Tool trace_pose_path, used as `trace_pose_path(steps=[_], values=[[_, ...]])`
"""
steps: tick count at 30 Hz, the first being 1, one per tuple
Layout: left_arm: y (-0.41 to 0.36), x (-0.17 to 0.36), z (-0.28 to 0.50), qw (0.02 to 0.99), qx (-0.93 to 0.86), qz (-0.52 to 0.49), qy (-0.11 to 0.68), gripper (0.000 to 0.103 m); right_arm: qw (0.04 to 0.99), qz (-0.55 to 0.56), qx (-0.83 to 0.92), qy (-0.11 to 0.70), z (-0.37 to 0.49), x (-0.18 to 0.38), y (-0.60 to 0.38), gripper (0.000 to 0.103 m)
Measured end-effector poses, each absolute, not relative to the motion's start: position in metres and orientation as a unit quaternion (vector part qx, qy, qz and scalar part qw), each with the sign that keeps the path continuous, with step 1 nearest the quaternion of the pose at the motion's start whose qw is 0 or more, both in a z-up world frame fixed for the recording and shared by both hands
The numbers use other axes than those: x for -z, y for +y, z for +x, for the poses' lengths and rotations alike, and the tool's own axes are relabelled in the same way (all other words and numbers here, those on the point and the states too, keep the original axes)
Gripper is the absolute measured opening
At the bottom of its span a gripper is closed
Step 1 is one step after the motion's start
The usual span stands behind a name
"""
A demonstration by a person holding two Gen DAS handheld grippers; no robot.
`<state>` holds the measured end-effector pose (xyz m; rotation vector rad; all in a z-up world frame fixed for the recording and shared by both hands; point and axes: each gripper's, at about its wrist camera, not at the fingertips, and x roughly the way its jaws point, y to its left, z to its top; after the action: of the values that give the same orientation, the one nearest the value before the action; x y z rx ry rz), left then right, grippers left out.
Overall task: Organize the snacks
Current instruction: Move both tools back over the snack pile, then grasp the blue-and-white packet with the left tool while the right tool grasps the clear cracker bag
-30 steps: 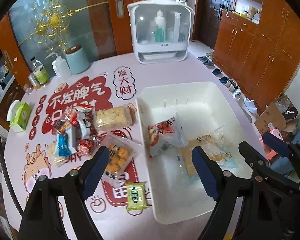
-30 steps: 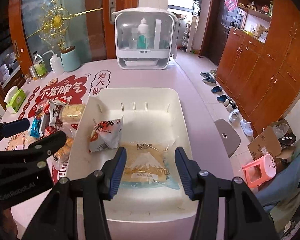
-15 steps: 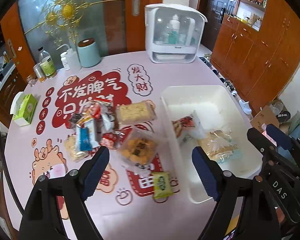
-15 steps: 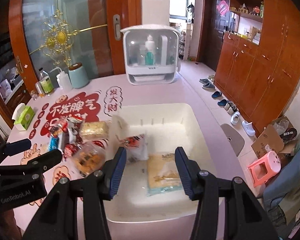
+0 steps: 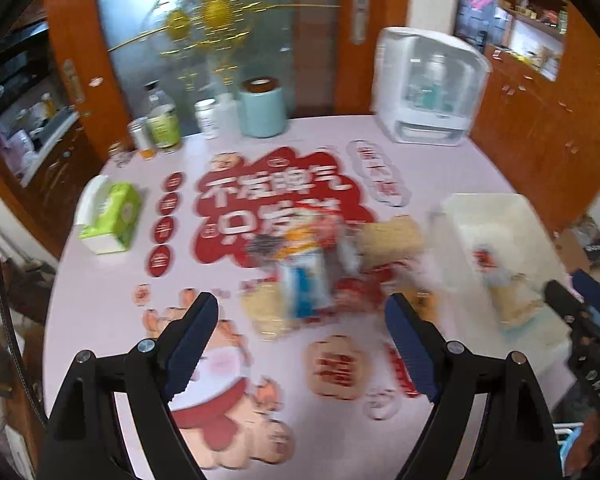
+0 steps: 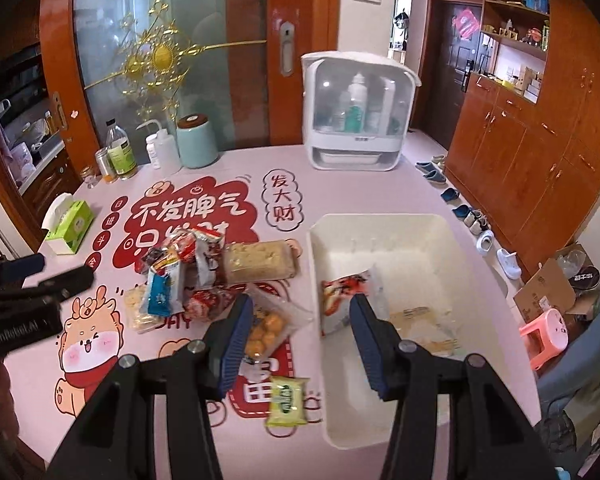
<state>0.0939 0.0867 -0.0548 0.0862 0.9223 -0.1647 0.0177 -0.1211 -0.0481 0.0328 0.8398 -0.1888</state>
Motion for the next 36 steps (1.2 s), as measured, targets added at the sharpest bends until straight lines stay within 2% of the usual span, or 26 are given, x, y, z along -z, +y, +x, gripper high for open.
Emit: trace_pose_path(steps=[9, 16, 24, 31, 33, 35, 36], values=[[0.156, 0.101, 0.124, 0.876, 0.022, 0.036, 0.481, 0.084, 0.887, 0.029, 0.060, 0.458, 0.052, 0.086, -0.092, 0.051], [0.147, 0.134, 0.141, 0.864, 0.035, 0.048, 0.500, 0.084, 0.874, 0.029, 0.030, 0.483, 0.103, 0.109, -0.087, 0.051], [0.098, 0.174, 0.176, 0.845, 0.076, 0.058, 0.526, 0.084, 0.823, 0.179, 0.014, 0.539, 0.185, 0.146, -0.127, 0.051], [0.065, 0.207, 0.205, 0.832, 0.085, 0.059, 0.545, 0.084, 0.748, 0.287, 0.097, 0.591, 0.225, 0.188, -0.144, 0.052], [0.057, 0.214, 0.210, 0.830, 0.081, 0.064, 0.549, 0.084, 0.729, 0.319, 0.117, 0.595, 0.231, 0.197, -0.151, 0.060], [0.053, 0.221, 0.215, 0.826, 0.082, 0.063, 0.554, 0.084, 0.721, 0.343, 0.131, 0.587, 0.235, 0.203, -0.157, 0.077], [0.053, 0.223, 0.217, 0.825, 0.081, 0.063, 0.556, 0.084, 0.720, 0.352, 0.138, 0.582, 0.238, 0.205, -0.159, 0.080]])
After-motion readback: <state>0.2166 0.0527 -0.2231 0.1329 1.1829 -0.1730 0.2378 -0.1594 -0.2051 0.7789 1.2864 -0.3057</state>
